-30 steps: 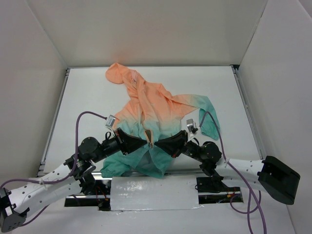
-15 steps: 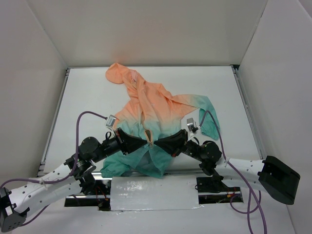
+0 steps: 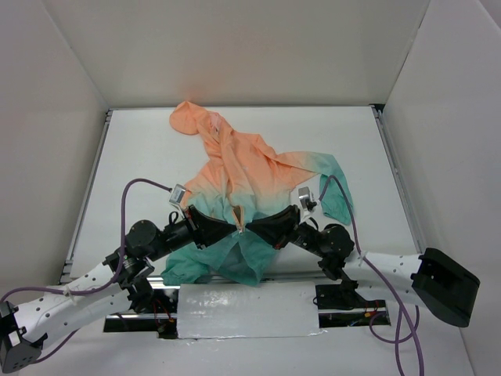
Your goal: Zip up the jacket
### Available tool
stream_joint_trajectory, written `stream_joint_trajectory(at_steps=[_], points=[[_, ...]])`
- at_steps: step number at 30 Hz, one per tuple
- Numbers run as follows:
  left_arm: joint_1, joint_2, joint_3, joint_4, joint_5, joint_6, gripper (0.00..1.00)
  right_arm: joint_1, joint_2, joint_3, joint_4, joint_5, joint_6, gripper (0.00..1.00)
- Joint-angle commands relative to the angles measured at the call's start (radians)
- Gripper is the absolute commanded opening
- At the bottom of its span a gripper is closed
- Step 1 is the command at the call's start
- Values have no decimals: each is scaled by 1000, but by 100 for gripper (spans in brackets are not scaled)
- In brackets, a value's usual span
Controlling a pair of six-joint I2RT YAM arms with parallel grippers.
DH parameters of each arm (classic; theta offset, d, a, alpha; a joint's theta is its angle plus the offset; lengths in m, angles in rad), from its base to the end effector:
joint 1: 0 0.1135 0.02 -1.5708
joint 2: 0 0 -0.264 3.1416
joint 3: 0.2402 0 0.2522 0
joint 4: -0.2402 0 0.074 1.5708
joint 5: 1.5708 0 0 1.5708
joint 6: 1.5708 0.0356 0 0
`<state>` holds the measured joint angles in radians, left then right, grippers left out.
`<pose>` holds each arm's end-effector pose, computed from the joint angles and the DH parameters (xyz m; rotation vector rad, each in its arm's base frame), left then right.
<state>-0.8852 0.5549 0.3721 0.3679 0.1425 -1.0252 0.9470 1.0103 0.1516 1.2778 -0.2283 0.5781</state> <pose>0.0941 -0.1230 0.2872 0.0254 1.6129 -1.6469 0.1012 0.1544 0.2351 -0.4553 1.2124 1.4626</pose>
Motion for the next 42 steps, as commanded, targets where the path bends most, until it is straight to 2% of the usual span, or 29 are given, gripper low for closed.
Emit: stream_joint_trajectory(at_steps=[1, 12, 19, 32, 42], points=[[2, -4, -1, 65, 16, -3, 0, -10, -6, 52, 161, -9, -18, 0], [3, -47, 51, -23, -23, 28, 0, -14, -7, -7, 179, -31, -14, 0], [2, -26, 59, -4, -11, 27, 0, -10, -7, -9, 207, -94, -1, 0], [2, -30, 48, 14, 0, 20, 0, -14, -27, -12, 196, -25, -6, 0], [2, -30, 39, 17, 0, 19, 0, -13, -24, 5, 190, -31, -9, 0]])
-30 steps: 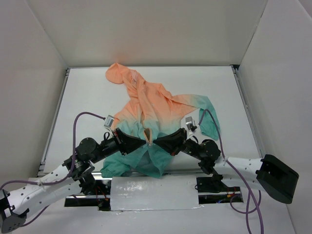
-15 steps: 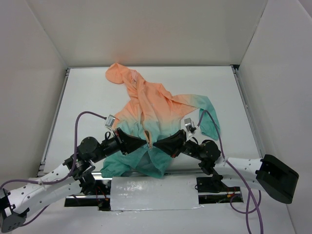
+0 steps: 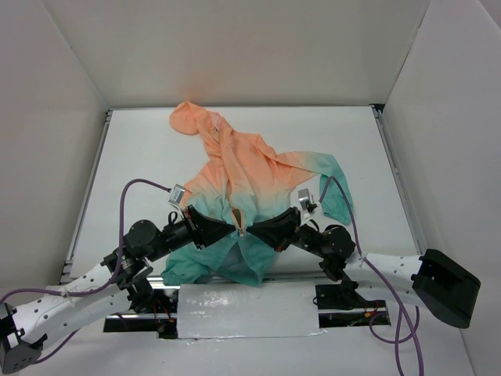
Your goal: Zip up the jacket
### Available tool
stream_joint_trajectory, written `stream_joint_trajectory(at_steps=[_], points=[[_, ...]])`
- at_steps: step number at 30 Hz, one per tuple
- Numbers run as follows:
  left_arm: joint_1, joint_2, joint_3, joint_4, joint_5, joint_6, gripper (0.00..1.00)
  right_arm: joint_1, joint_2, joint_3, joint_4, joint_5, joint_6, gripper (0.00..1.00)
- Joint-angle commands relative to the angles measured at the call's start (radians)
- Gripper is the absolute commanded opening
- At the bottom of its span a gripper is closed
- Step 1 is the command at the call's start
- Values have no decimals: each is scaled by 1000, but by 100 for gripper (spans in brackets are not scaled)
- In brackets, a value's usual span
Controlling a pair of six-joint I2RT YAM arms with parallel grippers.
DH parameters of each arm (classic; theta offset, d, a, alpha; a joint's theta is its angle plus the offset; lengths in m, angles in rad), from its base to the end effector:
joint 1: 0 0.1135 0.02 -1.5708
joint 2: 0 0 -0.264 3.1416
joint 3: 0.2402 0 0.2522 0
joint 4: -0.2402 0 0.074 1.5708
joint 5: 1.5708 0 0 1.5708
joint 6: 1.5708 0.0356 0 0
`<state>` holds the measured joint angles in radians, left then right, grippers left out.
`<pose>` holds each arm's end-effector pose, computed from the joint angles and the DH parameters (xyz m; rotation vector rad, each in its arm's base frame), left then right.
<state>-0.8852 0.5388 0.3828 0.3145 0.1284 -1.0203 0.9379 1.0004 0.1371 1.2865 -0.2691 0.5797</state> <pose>0.0931 -0.1210 0.2874 0.0126 1.6382 -1.6220 0.0994 0.1516 0.2330 -0.4884 1.2035 1.4781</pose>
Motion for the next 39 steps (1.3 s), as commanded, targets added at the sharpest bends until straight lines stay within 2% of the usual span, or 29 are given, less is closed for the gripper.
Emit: stream_joint_trajectory(at_steps=[1, 18, 39], points=[[3, -14, 28, 71, 14, 14, 0, -5, -14, 19, 185, 10, -11, 0], [3, -17, 13, 87, 20, 2, 0, -10, 12, 58, 194, 2, -15, 0], [2, -30, 10, 75, -6, -9, 0, -10, 0, 24, 237, -41, -9, 0]])
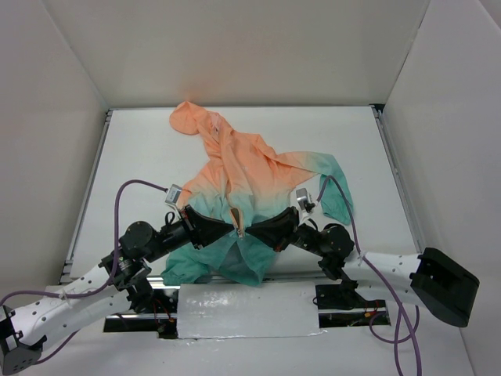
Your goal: Zip up the jacket
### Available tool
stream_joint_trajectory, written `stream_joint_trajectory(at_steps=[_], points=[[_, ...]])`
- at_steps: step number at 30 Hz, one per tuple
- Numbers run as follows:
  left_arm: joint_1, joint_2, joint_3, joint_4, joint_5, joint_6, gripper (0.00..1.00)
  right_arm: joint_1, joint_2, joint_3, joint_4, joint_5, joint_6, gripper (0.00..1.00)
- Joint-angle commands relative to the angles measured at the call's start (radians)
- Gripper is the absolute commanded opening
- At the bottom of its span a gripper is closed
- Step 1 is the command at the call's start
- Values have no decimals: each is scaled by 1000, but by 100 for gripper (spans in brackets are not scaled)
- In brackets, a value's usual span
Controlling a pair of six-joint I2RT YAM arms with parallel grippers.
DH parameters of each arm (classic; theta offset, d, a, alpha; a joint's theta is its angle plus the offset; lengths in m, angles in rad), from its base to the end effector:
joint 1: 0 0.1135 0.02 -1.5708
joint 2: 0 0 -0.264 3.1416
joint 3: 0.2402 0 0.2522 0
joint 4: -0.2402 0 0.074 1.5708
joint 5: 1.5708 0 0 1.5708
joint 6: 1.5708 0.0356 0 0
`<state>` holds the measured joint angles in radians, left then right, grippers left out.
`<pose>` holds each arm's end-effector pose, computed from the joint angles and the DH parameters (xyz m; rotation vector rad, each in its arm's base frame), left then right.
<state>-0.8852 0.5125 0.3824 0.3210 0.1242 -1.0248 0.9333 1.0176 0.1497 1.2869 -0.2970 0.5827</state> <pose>0.0902 -0.1173 0.2914 0.0087 1.6024 -1.6380 0.1012 0.1542 0.2340 -0.5122 1.2056 1.4902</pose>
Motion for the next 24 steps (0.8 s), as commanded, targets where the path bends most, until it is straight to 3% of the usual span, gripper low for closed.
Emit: stream_joint_trajectory(at_steps=[1, 24], points=[[2, -2, 10, 69, -1, -4, 0, -5, -25, 13, 235, -13, -14, 0], [3, 11, -7, 98, 20, -15, 0, -5, -30, 24, 227, 10, -26, 0]])
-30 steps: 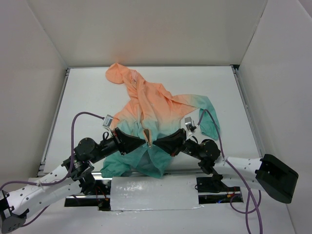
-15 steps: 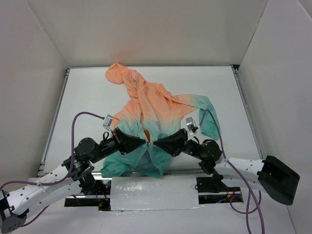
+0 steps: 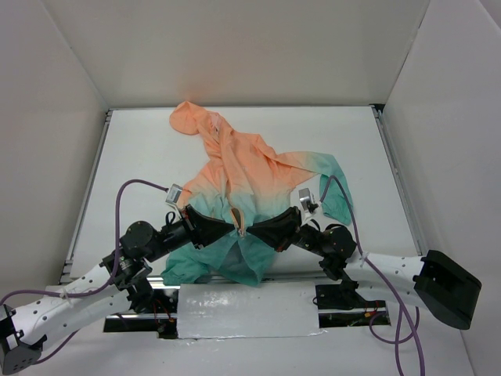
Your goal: Zip up the jacket
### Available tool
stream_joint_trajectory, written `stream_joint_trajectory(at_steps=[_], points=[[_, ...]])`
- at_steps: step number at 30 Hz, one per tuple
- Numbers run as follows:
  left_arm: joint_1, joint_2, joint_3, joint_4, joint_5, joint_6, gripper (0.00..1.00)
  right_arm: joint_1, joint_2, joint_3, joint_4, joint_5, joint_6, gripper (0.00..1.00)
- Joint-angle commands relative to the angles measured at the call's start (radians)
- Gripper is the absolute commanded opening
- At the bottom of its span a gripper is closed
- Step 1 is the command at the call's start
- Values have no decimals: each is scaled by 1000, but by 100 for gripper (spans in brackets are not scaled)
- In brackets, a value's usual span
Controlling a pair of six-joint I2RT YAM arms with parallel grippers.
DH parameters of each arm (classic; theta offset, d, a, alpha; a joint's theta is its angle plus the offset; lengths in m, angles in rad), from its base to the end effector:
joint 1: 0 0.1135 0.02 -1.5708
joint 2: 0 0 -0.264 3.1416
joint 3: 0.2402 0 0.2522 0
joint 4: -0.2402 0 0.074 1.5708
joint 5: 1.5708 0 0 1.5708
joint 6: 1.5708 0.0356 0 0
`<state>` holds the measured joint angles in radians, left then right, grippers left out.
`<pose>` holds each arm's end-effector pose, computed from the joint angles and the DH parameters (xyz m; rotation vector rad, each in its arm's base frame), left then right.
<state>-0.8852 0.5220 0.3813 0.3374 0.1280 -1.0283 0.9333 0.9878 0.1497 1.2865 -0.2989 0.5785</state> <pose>0.0910 -0.1185 0.2915 0.0103 1.5976 -1.6457 0.0990 0.1512 0.2388 -0.5125 1.1711 1.4927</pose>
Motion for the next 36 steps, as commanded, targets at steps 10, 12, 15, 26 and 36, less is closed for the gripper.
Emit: stream_joint_trajectory(at_steps=[10, 12, 15, 26, 36], points=[[2, 0, 1, 61, 9, -6, 0, -5, 17, 34, 231, 18, -25, 0], [2, 0, -4, 66, 10, -7, 0, -7, 17, 39, 229, 18, -26, 0], [2, -2, -4, 63, 12, -6, 0, -7, 20, 47, 226, 17, -26, 0], [2, -1, 2, 45, 5, 1, 0, -8, 17, 50, 226, 12, -28, 0], [2, -2, 2, 58, 15, -7, 0, -19, 18, 60, 220, 23, -29, 0]])
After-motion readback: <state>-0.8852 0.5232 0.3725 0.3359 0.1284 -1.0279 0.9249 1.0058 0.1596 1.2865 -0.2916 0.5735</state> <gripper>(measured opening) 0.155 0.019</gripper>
